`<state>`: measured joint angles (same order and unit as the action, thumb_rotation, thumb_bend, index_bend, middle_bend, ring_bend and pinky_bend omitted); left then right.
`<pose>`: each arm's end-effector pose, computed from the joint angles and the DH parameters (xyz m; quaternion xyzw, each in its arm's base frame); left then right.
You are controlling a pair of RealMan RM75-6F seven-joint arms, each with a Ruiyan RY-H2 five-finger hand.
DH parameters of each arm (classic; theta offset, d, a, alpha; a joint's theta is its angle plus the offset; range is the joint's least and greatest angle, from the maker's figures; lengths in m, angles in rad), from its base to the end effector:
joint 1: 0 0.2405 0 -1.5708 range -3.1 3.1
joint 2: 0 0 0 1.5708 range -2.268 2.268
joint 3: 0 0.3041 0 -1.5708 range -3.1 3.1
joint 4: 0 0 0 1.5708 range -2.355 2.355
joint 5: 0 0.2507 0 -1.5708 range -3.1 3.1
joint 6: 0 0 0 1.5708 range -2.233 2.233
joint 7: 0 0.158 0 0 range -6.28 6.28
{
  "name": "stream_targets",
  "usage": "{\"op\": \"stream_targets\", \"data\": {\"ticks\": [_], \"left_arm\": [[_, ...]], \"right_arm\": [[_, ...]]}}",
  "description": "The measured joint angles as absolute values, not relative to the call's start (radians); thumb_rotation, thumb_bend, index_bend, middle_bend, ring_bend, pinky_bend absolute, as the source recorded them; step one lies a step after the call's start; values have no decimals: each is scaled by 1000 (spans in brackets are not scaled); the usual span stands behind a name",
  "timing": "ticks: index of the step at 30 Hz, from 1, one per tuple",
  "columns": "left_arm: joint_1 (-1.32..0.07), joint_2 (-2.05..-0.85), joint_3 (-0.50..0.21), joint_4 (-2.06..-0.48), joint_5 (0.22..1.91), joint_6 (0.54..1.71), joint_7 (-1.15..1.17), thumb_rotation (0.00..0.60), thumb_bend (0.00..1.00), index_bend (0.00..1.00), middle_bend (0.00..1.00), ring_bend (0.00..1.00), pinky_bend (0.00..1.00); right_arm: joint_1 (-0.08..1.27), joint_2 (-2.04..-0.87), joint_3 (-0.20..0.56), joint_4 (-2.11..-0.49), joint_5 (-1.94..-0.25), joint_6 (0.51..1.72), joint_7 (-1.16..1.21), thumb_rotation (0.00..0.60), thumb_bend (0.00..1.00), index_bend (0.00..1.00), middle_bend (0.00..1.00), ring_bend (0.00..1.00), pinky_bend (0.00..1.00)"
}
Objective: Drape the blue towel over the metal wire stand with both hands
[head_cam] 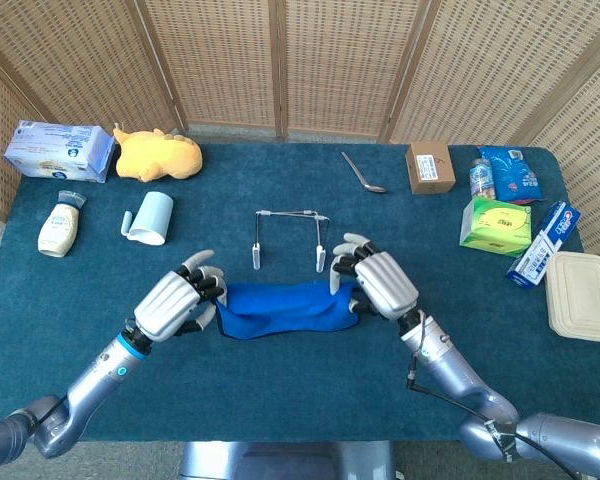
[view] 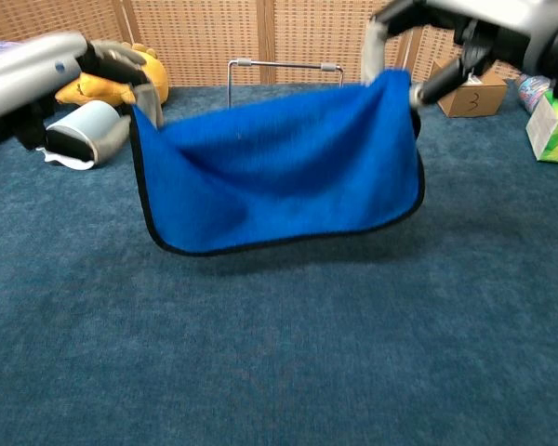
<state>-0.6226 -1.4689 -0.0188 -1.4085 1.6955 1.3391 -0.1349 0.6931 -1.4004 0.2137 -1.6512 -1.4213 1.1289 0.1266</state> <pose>-0.1993 0.3375 -0.0077 -0.7312 -0.2880 -0.5389 0.3033 -0.1326 -0.3775 0.0137 0.6679 -0.4030 0.5557 0.2874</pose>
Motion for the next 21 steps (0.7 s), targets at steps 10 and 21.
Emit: {"op": "stream_targets", "data": {"ticks": [10, 21], "left_arm": [[-663, -1405, -137, -1496, 1607, 1313, -184, 600, 660, 803, 490, 331, 132], [-724, -1342, -265, -1550, 1495, 1248, -200, 600, 657, 803, 489, 331, 134]], "right_arm": [[731, -1313, 357, -1756, -1246, 1088, 85, 600, 425, 1000, 520, 275, 166], [800, -1250, 475, -1799, -1052, 1038, 21, 600, 427, 1000, 520, 276, 167]]}}
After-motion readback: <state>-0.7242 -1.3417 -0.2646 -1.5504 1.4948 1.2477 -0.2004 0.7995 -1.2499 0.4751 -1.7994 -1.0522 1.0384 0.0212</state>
